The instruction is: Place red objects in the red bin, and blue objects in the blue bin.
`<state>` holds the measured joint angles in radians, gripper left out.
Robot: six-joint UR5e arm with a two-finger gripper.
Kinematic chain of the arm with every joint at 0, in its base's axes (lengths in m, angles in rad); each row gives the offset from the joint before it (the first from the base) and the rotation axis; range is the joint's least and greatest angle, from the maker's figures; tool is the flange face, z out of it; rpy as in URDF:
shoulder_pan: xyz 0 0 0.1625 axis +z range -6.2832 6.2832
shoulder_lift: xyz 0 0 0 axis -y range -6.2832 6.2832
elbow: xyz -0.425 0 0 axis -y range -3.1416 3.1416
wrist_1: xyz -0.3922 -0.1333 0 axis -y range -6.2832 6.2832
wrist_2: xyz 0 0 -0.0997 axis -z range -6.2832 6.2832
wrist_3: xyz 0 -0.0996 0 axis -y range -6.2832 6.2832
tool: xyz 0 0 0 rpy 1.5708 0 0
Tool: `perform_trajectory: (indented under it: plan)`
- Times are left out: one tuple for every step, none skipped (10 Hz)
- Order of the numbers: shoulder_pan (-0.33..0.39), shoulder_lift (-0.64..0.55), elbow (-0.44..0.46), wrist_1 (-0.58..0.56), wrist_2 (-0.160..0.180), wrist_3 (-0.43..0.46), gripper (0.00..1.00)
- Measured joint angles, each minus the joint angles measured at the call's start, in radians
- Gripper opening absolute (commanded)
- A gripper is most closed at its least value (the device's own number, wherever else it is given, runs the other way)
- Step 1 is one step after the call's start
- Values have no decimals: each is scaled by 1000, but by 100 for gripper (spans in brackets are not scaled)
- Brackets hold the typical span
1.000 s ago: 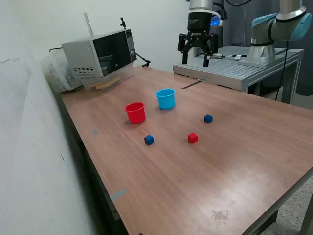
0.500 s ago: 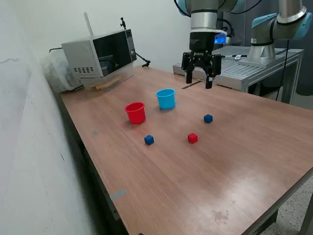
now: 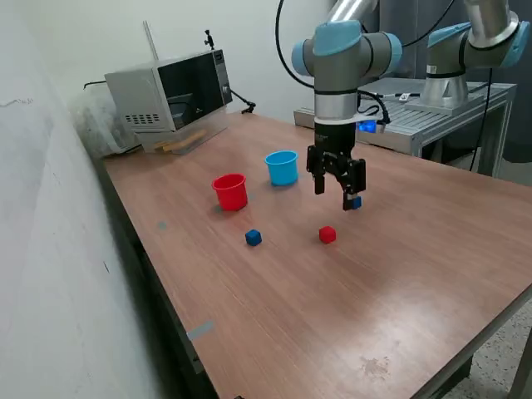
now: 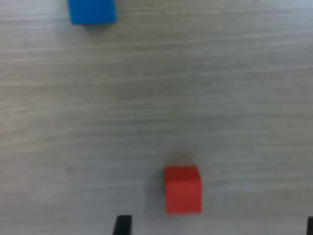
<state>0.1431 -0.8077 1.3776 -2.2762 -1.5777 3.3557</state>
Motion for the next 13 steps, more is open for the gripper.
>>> perform_trajectory:
  plan:
    - [9,28,-5,-10,2,5,100]
    - [18,49,-8,-19,3,8,100]
    - [24,66,-10,-29,4,8,100]
    - [29,79,-13,-36,4,6,100]
    - [31,89,-16,-41,5,1,100]
    - [31,97,-20,-45,5,-7,100]
    - [28,103,-27,-47,5,-18,100]
    - [20,107,-33,-49,4,-29,100]
    - [9,110,-37,-50,3,-41,100]
    - [-3,112,-41,-51,3,-52,100]
    - [-14,114,-43,-52,3,-62,0]
    - [-23,114,-43,-53,3,-69,0]
    - [-29,115,-41,-54,3,-75,0]
